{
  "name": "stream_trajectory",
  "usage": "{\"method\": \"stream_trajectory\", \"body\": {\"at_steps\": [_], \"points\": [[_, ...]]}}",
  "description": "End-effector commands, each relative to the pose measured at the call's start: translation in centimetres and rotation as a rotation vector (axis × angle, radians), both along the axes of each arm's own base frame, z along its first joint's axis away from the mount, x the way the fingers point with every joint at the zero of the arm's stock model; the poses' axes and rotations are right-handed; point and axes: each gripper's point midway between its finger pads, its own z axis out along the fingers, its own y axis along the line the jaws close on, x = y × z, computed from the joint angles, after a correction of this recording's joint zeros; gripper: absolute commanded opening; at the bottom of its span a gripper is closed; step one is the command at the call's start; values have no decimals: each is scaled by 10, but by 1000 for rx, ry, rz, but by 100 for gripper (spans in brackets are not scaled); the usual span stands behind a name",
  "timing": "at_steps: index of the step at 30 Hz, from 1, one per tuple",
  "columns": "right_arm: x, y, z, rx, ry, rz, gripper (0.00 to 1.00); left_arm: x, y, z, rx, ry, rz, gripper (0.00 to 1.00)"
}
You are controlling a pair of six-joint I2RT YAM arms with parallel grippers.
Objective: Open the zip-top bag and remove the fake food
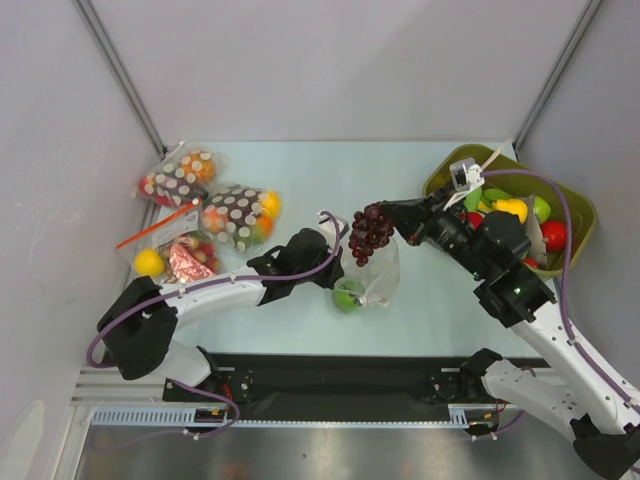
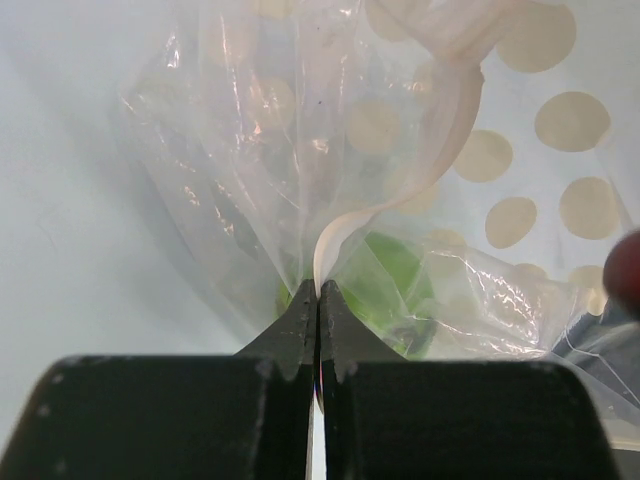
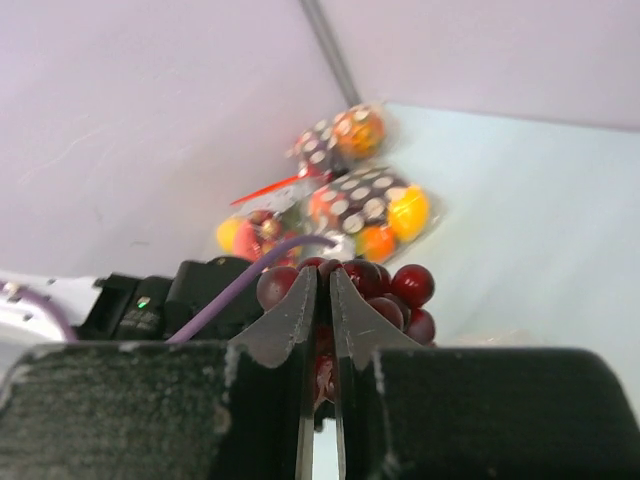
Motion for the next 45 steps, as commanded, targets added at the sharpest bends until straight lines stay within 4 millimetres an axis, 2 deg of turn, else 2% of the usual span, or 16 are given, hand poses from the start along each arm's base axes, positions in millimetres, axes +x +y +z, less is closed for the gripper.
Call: {"method": "stream_trajectory", "body": {"at_steps": [1,2,5,8,9,11,14,15,16,20,24,32,35,37,44,45], "points": [[9,-26,51,17,-157,-115,0,2,-1,10,-27,-18,2,0],[18,-40,47,-17,-143,-174,0,1,1,8,-18,-17,4,0],[33,-80,65,-61,-187,-313,0,-1,4,11,-22,-24,2,0],[49,-105,69,-100,-197,-387,0,-2,6,17,-35,-35,4,0],[62,-128,70,-115,-192,-458,0,-2,6,18,-38,-37,2,0],[89,-140,57,-133,-132,-461,0,-2,6,22,-42,-45,2,0],[130,-180,43,-114,-60,-515,0,-5,9,23,-42,-46,0,0],[137,-188,43,-108,-54,-522,0,-5,10,23,-43,-45,1,0],[146,-210,38,-101,-35,-569,0,-7,11,21,-39,-42,2,0],[180,-248,15,-86,41,-629,0,-6,20,20,-22,-53,30,0],[205,-267,-19,-117,117,-667,0,-7,24,25,-25,-66,39,0],[218,-278,-53,-152,186,-699,4,-7,22,33,-42,-77,30,0],[221,-275,-58,-159,202,-696,45,-7,21,33,-42,-74,24,0],[221,-275,-58,-162,211,-697,59,-8,21,33,-42,-74,21,0],[206,-277,-40,-167,176,-738,65,-8,24,36,-45,-80,29,0],[198,-281,-28,-171,150,-774,66,-8,24,36,-46,-81,29,0]]}}
